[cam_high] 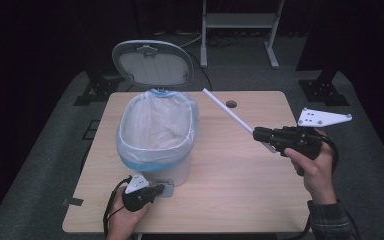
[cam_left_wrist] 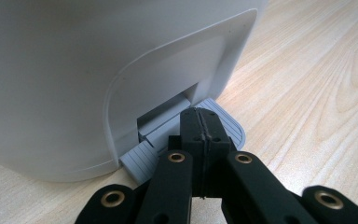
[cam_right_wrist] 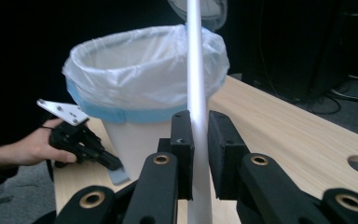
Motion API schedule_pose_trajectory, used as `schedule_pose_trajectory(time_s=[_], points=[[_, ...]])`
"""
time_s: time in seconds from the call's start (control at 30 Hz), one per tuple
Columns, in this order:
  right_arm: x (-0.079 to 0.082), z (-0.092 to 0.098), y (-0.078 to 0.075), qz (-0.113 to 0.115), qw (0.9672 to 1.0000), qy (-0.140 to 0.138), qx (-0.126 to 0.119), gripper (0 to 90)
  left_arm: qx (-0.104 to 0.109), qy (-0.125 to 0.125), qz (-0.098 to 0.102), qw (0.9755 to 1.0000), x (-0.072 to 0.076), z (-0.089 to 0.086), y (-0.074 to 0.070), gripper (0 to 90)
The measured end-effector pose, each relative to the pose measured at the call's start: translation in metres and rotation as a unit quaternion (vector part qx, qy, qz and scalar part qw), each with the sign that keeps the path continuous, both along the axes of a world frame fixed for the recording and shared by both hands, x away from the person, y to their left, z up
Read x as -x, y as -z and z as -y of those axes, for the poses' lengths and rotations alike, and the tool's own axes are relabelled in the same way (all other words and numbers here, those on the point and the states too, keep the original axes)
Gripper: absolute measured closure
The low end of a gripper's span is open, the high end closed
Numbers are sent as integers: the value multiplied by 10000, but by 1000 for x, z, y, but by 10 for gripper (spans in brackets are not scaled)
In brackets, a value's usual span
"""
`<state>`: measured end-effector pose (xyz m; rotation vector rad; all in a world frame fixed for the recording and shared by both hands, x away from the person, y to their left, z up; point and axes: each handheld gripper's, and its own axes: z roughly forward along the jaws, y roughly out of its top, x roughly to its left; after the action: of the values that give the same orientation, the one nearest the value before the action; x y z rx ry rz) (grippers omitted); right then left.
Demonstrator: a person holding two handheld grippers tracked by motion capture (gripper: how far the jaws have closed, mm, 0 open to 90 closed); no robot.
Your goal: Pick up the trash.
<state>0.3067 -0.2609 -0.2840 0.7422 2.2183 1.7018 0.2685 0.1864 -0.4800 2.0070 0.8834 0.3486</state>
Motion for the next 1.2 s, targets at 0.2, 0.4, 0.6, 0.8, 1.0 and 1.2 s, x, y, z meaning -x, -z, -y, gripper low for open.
schedule_pose_trajectory(time_s=[0.2, 0.4, 0.6, 0.8, 1.0, 1.2], points=[[-1, -8, -13, 86, 9999, -133, -2, 802, 0, 1, 0, 10000, 0, 0, 0, 900], [-5, -21, -26, 178, 9994, -293, -6, 802, -2, 1, 3, 10000, 0, 0, 0, 900], [-10, -34, -34, 212, 9989, -409, 0, 802, 1, 2, 1, 10000, 0, 0, 0, 900], [-16, -49, -40, 237, 9983, -539, 10, 802, -4, 3, 16, 10000, 0, 0, 0, 900], [-24, -63, -45, 255, 9971, -713, 5, 802, -7, 4, 9, 10000, 0, 0, 0, 900], [-30, -81, -50, 244, 9960, -851, 100, 802, -5, 7, 12, 10000, 0, 0, 0, 900]])
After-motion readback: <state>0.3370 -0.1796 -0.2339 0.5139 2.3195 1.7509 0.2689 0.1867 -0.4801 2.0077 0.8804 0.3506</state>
